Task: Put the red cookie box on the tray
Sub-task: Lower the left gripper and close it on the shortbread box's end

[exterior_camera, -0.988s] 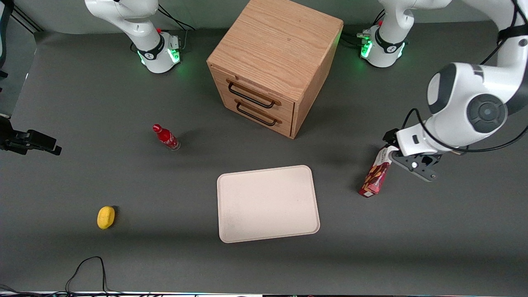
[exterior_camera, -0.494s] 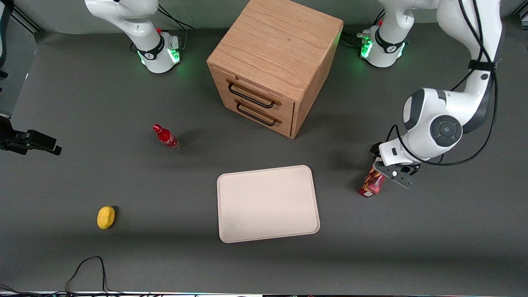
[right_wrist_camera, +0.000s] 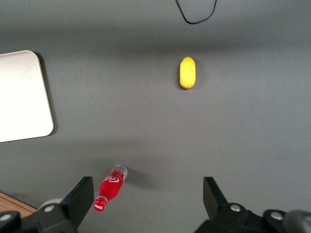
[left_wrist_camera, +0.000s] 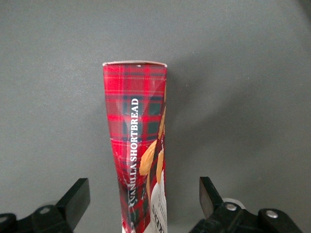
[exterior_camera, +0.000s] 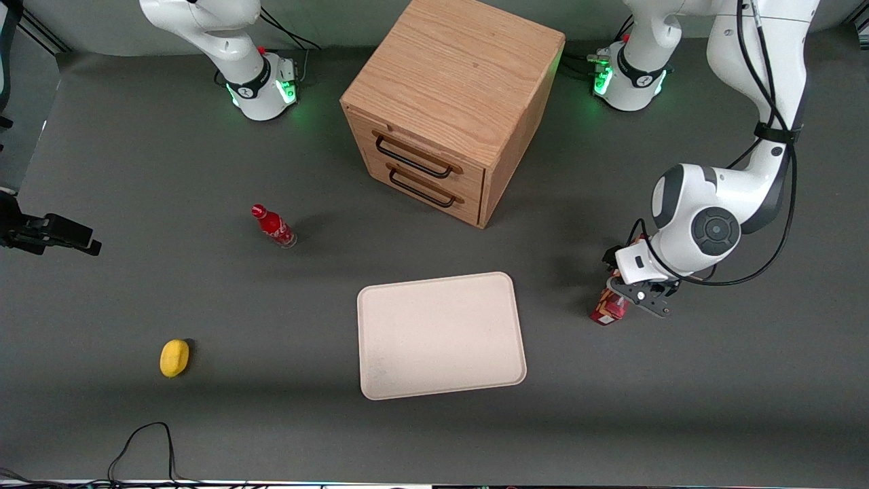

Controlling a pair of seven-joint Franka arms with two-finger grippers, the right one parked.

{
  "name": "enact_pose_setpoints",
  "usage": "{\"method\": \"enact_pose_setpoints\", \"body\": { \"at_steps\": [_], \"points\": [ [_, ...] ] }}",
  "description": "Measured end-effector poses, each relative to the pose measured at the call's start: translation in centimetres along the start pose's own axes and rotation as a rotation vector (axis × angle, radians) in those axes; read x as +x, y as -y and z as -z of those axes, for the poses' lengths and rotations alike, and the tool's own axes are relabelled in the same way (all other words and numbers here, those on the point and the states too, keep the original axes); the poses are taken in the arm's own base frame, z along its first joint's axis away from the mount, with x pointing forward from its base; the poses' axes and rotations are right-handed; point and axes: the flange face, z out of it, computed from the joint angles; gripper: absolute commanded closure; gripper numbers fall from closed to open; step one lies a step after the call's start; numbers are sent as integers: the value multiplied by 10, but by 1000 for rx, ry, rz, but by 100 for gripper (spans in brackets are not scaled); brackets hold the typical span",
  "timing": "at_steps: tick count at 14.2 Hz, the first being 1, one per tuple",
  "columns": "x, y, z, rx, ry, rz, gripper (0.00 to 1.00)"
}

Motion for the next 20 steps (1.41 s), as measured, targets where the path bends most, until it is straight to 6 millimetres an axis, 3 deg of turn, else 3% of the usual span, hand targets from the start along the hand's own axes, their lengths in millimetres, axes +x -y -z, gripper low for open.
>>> {"method": "enact_pose_setpoints", "body": {
  "at_steps": [3,4,5,7,10,13,20],
  "points": [
    [-8,-3,-13,3,-6,2,0],
    [-8,-3,-13,3,-4,2,6],
    [-9,-3,-13,3,-4,3,17],
    [-9,-3,-12,3,-4,4,50],
    [-11,-3,-7,0,6,12,87],
    [-11,-3,-5,1,5,37,100],
    [-12,-3,-5,0,9,49,100]
  ]
}}
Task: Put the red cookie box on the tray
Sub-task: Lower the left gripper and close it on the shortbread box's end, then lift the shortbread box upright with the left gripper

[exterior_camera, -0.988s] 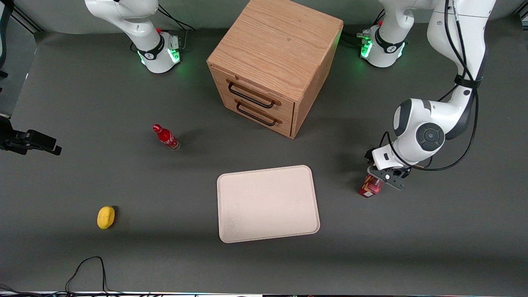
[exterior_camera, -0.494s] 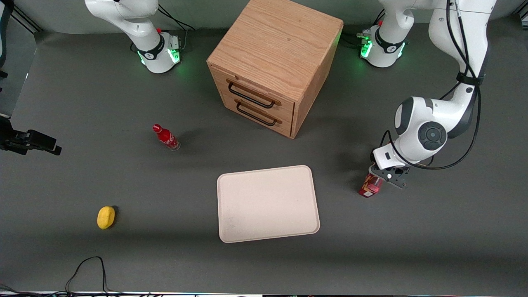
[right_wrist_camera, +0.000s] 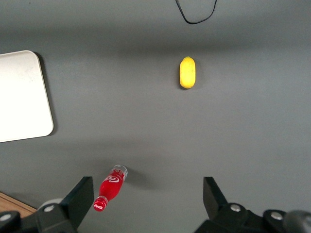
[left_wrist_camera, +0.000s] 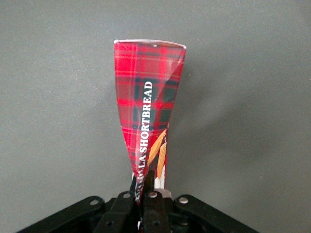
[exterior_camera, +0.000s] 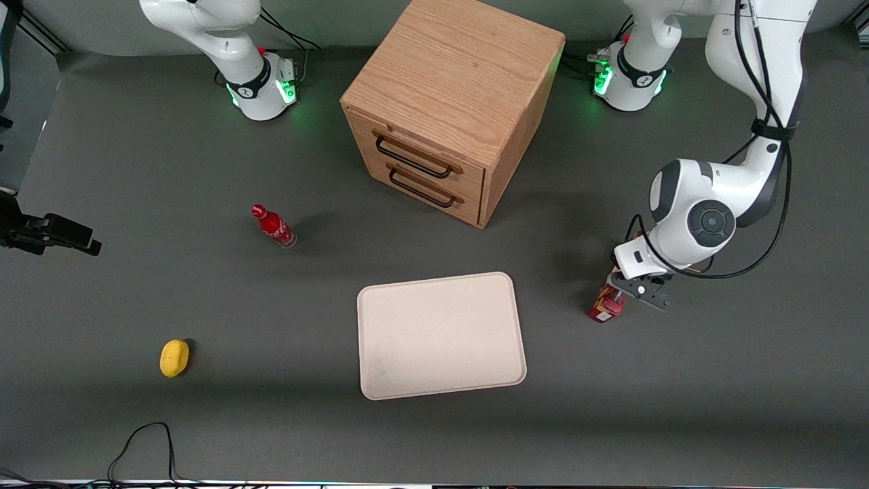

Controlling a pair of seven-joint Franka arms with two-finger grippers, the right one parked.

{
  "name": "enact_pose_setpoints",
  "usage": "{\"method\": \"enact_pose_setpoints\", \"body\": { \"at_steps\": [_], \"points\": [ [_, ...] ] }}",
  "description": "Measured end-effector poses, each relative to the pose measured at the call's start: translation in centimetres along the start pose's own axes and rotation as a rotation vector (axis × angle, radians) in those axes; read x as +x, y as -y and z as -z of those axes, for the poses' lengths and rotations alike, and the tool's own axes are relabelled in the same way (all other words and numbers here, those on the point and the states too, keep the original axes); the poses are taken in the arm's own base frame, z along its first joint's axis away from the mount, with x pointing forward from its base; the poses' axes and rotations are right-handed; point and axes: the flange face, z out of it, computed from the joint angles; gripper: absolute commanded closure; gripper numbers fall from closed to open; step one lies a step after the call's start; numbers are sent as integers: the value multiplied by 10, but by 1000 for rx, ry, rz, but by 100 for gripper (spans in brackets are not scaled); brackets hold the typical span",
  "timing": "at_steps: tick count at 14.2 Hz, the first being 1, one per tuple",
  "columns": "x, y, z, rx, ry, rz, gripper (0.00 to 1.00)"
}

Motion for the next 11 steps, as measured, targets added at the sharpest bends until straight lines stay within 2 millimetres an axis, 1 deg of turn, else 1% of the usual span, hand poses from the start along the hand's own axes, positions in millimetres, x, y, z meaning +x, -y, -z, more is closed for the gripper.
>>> {"method": "enact_pose_setpoints", "body": {
  "at_steps": [1,2,3,4,7,9,11],
  "points": [
    [1,0,4,-3,9,10,100],
    [4,2,15,-7,22,18,100],
    [8,4,36,-11,37,28,100],
    [13,6,63,-15,50,38,100],
    [21,11,166,-24,88,64,100],
    [18,13,231,-29,109,75,100],
    [9,12,290,-31,116,81,100]
  ]
}}
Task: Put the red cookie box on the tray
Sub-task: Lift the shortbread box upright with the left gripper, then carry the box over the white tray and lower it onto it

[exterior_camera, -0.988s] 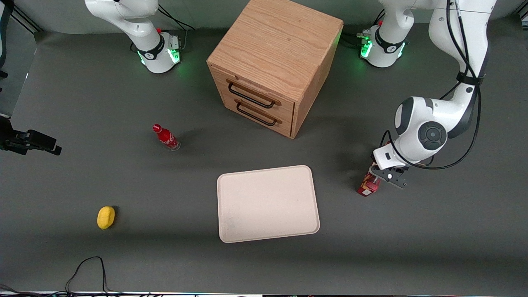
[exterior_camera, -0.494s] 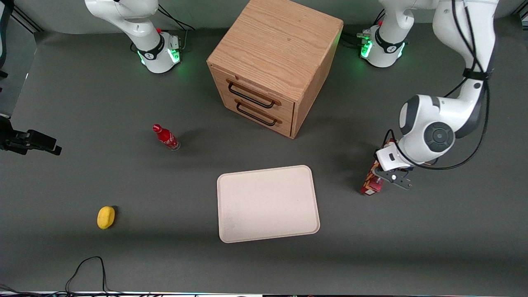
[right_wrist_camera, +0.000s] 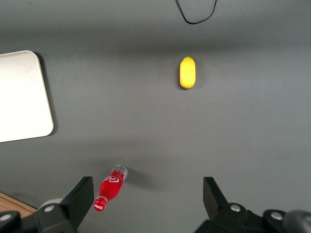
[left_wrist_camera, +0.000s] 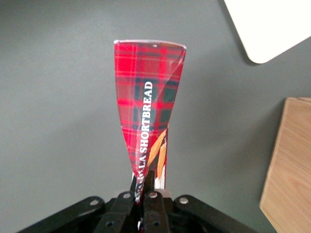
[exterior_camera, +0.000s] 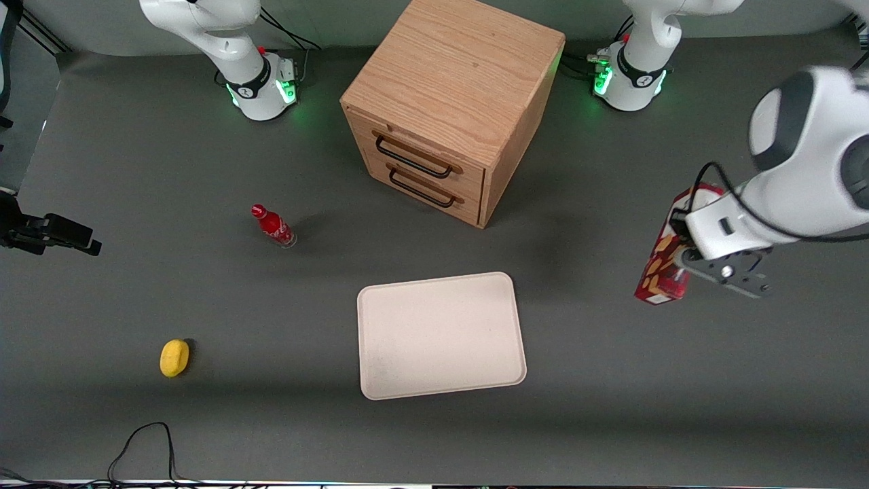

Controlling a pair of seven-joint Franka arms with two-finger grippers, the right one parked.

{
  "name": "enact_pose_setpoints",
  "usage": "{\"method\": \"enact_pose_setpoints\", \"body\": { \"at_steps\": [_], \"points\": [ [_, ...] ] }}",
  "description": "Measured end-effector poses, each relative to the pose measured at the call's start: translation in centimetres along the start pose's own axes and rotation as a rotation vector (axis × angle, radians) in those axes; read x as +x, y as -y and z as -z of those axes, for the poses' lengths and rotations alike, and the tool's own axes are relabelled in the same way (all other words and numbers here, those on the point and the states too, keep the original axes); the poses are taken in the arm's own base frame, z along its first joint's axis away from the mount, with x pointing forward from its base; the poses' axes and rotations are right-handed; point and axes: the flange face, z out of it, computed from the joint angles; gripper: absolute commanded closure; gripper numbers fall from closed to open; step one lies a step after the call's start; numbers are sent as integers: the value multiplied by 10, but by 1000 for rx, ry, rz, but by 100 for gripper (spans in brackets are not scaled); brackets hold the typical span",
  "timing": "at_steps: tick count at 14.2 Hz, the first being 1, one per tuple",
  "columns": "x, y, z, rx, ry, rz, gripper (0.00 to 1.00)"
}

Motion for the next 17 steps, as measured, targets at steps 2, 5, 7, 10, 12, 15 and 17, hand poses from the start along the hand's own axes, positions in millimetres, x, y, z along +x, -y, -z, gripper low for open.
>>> {"method": "enact_pose_setpoints", "body": {
  "at_steps": [2,5,7,10,12,15,17],
  "points": [
    [-17,0,44,1,-7,10,100],
    [-27,3,68,5,-27,40,100],
    [-20,0,71,4,-38,118,100],
    [13,-25,72,-4,-70,251,100],
    [47,-58,63,-17,-93,354,100],
    [95,-126,42,-40,-150,468,100],
    [108,-162,34,-49,-169,483,100]
  ]
}}
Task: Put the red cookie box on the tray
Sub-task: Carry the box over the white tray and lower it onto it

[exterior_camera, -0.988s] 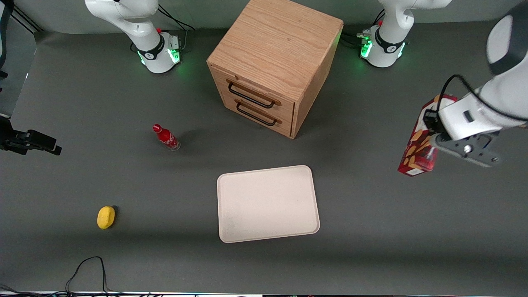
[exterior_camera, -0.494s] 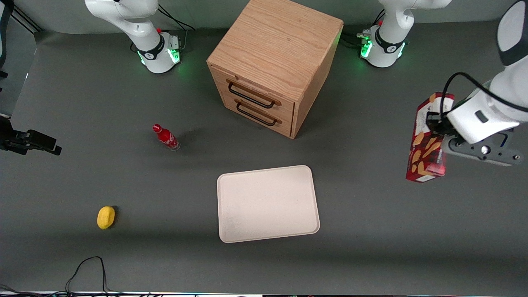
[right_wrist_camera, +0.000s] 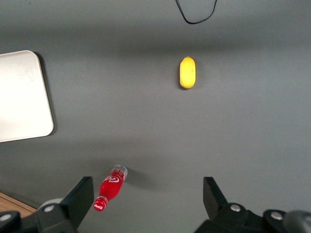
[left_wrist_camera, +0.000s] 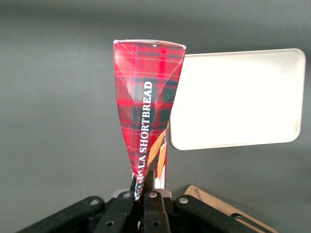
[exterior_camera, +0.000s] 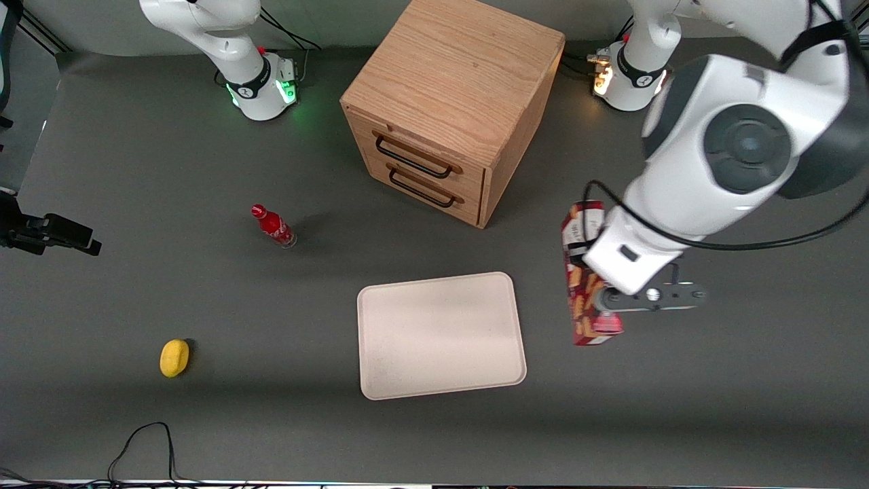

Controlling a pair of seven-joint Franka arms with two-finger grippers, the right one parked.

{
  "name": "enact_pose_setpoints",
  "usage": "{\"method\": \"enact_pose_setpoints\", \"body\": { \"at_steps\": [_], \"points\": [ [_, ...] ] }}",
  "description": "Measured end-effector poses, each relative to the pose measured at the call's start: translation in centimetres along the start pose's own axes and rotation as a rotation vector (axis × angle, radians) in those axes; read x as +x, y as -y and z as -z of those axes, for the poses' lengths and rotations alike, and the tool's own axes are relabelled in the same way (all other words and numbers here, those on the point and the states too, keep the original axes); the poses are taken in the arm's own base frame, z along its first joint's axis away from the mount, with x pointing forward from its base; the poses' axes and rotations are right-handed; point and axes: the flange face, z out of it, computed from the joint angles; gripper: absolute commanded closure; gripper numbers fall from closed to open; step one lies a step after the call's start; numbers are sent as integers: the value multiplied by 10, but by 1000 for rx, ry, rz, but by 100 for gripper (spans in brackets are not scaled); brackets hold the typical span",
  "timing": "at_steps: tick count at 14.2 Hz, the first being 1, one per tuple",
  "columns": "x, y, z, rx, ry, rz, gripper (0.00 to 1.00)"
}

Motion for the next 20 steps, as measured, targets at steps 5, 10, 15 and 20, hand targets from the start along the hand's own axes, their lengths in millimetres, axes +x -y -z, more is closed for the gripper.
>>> {"method": "enact_pose_setpoints", "body": {
  "at_steps": [5,10,15,20],
  "points": [
    [-5,-29,-15,-15,-3,-13,100],
    [28,-54,-142,-13,57,-19,100],
    [44,-64,-244,-16,76,3,100],
    [44,-69,-289,-25,63,45,100]
  ]
}}
